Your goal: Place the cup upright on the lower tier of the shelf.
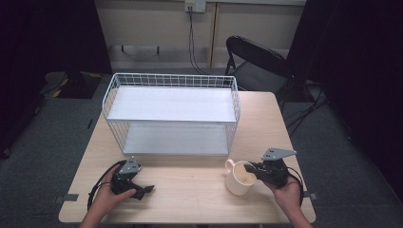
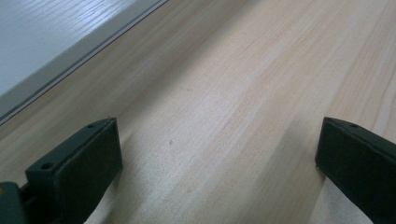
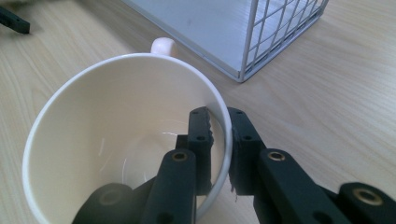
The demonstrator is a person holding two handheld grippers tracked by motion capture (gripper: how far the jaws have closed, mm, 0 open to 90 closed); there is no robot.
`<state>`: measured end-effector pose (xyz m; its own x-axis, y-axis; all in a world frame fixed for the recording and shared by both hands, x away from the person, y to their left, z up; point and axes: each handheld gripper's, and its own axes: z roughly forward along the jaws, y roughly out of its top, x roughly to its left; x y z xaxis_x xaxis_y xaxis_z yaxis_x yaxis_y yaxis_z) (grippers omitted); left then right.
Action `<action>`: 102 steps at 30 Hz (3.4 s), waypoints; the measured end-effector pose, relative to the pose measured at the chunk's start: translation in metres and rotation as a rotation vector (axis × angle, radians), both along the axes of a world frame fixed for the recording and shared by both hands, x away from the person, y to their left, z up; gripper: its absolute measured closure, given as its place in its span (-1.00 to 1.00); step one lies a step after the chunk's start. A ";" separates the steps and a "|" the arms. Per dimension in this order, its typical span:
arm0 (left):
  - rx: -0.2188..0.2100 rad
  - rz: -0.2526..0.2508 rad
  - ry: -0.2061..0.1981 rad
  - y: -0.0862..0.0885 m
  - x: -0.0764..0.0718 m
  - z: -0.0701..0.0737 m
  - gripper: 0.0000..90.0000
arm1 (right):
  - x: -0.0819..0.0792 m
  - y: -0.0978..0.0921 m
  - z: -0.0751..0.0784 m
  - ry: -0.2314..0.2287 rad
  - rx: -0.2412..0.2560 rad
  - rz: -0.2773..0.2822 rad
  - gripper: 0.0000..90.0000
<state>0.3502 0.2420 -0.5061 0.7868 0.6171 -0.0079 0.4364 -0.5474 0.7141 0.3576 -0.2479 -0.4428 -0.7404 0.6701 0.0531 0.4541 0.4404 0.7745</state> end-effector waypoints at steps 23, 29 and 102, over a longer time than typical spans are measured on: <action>0.001 0.000 0.000 0.000 0.000 0.000 -1.00 | 0.004 0.023 0.016 -0.037 0.081 -0.005 0.82; 0.000 0.000 0.000 0.000 0.000 0.000 -1.00 | 0.007 0.032 0.018 -0.042 0.098 -0.007 0.82; -0.001 -0.004 0.000 0.000 0.000 0.000 -1.00 | 0.039 0.134 0.025 -0.139 -0.019 -0.060 0.82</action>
<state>0.3505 0.2422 -0.5061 0.7895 0.6138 -0.0087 0.4344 -0.5487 0.7143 0.3967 -0.1140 -0.4174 -0.6982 0.7133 -0.0605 0.3689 0.4309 0.8236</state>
